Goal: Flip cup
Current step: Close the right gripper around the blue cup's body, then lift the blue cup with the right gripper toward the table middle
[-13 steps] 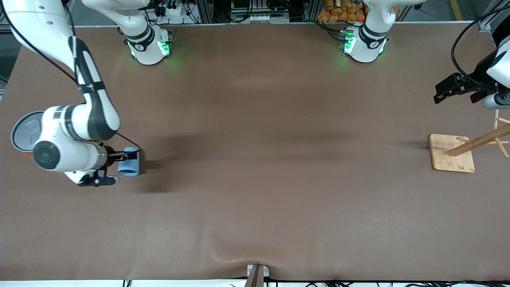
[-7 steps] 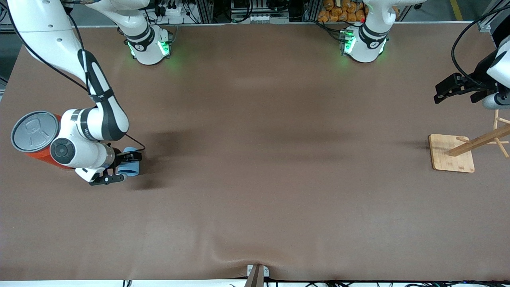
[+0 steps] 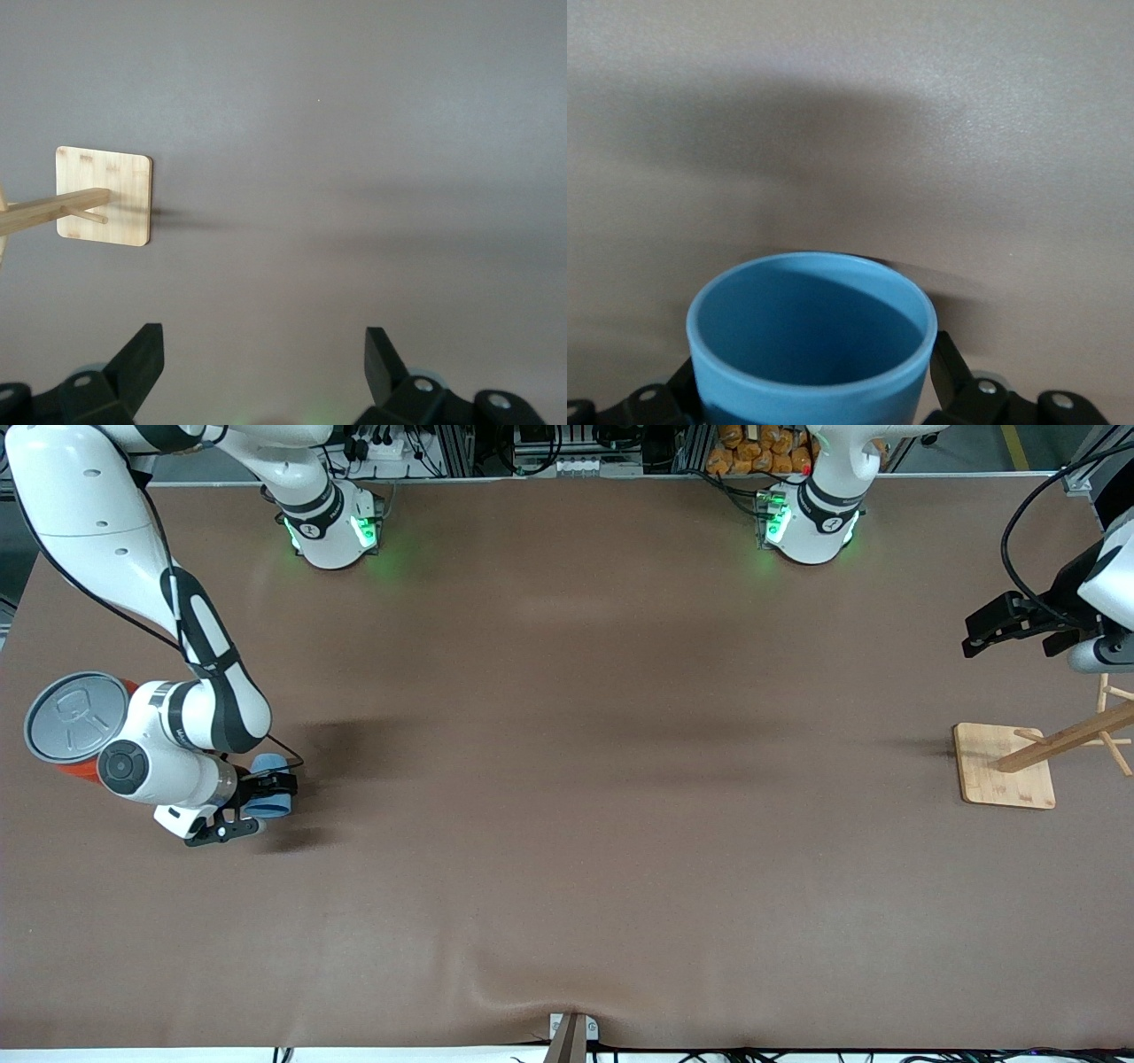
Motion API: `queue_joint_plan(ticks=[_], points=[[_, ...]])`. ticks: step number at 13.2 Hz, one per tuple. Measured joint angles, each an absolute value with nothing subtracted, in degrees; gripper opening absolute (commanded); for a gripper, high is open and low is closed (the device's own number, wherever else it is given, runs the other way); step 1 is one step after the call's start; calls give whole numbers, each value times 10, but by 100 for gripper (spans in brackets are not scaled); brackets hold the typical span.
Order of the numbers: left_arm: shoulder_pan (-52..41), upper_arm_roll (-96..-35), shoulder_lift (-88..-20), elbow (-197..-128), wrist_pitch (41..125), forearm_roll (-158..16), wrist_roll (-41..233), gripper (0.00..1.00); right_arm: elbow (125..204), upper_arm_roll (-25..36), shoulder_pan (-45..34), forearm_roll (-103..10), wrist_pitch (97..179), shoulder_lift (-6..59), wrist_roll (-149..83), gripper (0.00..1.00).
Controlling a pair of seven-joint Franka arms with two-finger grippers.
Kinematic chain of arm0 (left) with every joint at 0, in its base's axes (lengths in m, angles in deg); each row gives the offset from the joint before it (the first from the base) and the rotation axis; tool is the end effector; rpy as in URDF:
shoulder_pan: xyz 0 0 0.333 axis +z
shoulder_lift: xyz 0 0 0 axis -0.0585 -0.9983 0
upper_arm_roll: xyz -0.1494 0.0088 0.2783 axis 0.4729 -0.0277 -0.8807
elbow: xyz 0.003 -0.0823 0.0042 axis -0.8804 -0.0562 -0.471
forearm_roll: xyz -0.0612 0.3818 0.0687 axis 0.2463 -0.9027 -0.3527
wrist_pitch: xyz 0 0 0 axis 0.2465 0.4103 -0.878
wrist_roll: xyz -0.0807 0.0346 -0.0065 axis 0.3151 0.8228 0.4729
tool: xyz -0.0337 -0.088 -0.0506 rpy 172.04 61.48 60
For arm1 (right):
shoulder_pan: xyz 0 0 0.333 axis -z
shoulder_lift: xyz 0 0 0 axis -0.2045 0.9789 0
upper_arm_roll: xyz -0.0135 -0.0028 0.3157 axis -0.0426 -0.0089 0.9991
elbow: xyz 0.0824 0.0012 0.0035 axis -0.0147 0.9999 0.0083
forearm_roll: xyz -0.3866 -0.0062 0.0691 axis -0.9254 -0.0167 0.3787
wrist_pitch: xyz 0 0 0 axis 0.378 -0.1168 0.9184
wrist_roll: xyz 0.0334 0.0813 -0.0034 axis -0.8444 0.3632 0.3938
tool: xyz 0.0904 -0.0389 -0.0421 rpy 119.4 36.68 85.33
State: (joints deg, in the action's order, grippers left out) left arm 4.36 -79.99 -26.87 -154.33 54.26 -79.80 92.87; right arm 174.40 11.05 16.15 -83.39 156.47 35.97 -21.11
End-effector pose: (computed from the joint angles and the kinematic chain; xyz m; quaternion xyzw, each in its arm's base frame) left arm 0.5423 -0.0277 0.6249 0.9999 0.0046 -0.0162 0.0001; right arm 0.6113 -0.0456 0.1773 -0.9911 -0.1104 0.0729 0.0142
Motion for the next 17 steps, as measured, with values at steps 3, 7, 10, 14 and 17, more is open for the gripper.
queue_joint_plan(ticks=[3,7,10,14,17], points=[[44,-800,-269,-1543,542,-798,929,100,1740,120,161,-834,1532,357,-207,39],[43,-800,-269,-1543,542,-798,929,100,1715,188,159,-834,1475,345,-146,38],[42,-799,-269,-1543,542,-798,929,100,1676,270,156,-834,1459,339,-64,27],[42,-799,-269,-1543,542,-798,929,100,1661,341,127,-834,1512,339,27,27],[42,-799,-270,-1543,540,-798,929,100,1662,343,58,-848,1579,349,82,27]])
